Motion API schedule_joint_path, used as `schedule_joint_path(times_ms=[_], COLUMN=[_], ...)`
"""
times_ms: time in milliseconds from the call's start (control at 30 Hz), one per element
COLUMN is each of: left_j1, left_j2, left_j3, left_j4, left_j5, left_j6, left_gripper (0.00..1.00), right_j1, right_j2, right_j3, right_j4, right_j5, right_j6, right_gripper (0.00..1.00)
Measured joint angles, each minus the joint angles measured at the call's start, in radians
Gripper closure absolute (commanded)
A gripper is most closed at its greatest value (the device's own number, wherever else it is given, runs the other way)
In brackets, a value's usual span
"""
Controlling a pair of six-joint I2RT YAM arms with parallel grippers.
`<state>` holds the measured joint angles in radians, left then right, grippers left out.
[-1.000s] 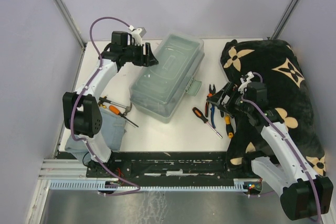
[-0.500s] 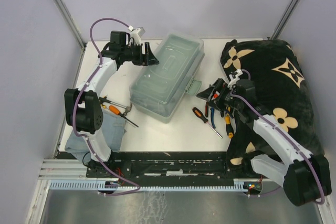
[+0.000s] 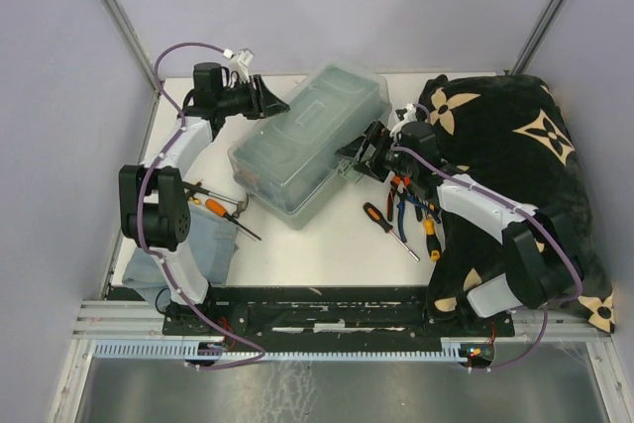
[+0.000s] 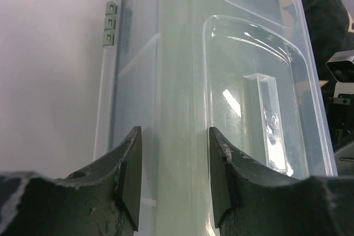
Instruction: Pack the tool kit
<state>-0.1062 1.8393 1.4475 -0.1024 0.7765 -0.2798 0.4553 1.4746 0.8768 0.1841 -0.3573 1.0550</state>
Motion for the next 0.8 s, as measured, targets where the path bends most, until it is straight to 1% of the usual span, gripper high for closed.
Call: schedule_joint_path(times_ms=[100,267,433,667,800], left_j1=[0.01,0.015,0.018,0.018,0.02], left_j2=[0.0,-0.001,-0.005,-0.019,-0.023], left_j3=[-0.018,-0.037,-0.053,-0.083,-0.094], left_j4=[0.043,0.083,0.113,0.155,0.175], left_j5=[0.018,0.029,0.032,0.034,0.03], left_j6=[-0.032,-0.069,-0.098,-0.136,-0.156], left_gripper=[0.97,0.97,0.97,0.97,0.97], right_j1=[-0.001,-0.005,-0.024,-0.07,-0.077], right_j2=[0.012,0.047,0.066,0.107,0.113], right_j3=[0.0,0.0,0.003,0.003,0.0], right_j4=[0.032,0.093,0.119,0.181,0.206], right_j5=[0.0,-0.018,-0.06,-0.177,-0.203], right_j6=[0.005,0.02,0.031,0.069,0.084], right_gripper=[0.06,0.06,0.06,0.06,0.06])
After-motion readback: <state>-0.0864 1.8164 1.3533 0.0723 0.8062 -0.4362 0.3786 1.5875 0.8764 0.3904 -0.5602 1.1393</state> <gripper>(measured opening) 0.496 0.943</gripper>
